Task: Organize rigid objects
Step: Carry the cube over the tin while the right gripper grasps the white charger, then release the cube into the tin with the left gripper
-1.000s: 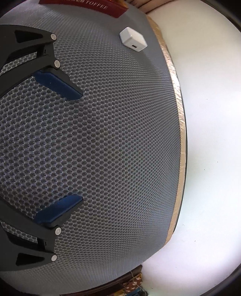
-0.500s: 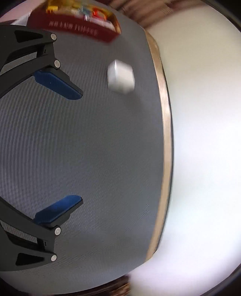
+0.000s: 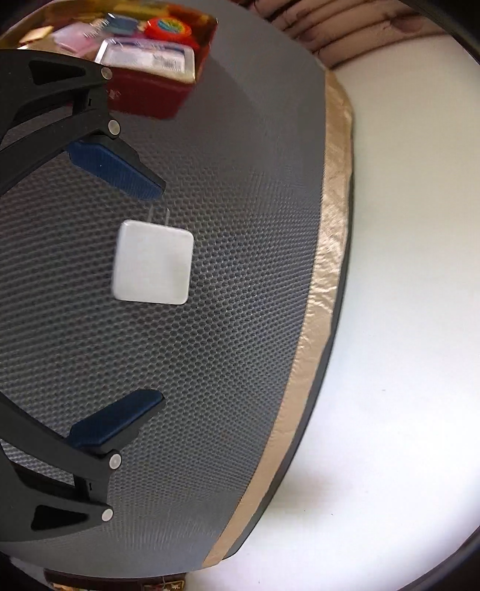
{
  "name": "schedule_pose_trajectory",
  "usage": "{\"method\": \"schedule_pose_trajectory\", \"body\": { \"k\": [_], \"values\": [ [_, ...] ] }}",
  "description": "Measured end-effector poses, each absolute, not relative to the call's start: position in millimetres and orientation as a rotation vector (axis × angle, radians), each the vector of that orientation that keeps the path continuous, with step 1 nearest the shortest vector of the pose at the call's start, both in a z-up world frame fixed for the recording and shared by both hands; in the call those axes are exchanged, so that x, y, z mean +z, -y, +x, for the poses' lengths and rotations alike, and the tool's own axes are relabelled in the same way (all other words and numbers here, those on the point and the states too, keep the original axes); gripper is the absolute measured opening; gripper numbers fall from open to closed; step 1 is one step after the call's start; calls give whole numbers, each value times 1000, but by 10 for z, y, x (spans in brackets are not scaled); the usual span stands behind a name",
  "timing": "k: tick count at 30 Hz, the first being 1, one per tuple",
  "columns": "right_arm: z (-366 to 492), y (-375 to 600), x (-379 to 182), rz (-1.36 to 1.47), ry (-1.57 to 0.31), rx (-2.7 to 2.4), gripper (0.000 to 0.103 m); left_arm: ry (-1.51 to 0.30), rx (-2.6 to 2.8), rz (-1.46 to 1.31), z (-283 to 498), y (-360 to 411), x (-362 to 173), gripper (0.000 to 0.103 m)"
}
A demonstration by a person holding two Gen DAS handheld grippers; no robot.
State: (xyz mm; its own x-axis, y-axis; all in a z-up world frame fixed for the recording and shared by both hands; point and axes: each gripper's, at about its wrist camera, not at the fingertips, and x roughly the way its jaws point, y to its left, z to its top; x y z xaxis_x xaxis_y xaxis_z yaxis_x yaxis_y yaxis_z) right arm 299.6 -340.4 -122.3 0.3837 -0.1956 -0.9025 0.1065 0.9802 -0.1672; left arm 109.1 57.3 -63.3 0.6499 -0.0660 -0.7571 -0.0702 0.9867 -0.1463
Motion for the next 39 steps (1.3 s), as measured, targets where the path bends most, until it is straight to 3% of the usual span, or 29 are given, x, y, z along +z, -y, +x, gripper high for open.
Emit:
{"method": "schedule_pose_trajectory", "body": {
  "k": [4,7,8,31,35,39],
  "values": [
    [3064,3400,-1408,-92,-1186,-194,98,-864,9,-173,1109,-598,-647,30],
    [3089,3383,-1491,-84,-1196,-153,59,-878,8,-194,1131,-632,-682,30],
    [3094,3344,-1504,-103,-1200,-151,51,-888,7,-201,1147,-645,-696,30],
    [1757,3697,-749,114,-1027,-45,51,-893,-62,-97,1946,-532,-783,30],
    [1737,3563,-692,116,-1017,-8,51,-885,-43,-64,1928,-512,-765,36],
    [1690,3255,-551,105,-1000,70,51,-865,-29,-102,1721,-605,-552,49]
  ]
}}
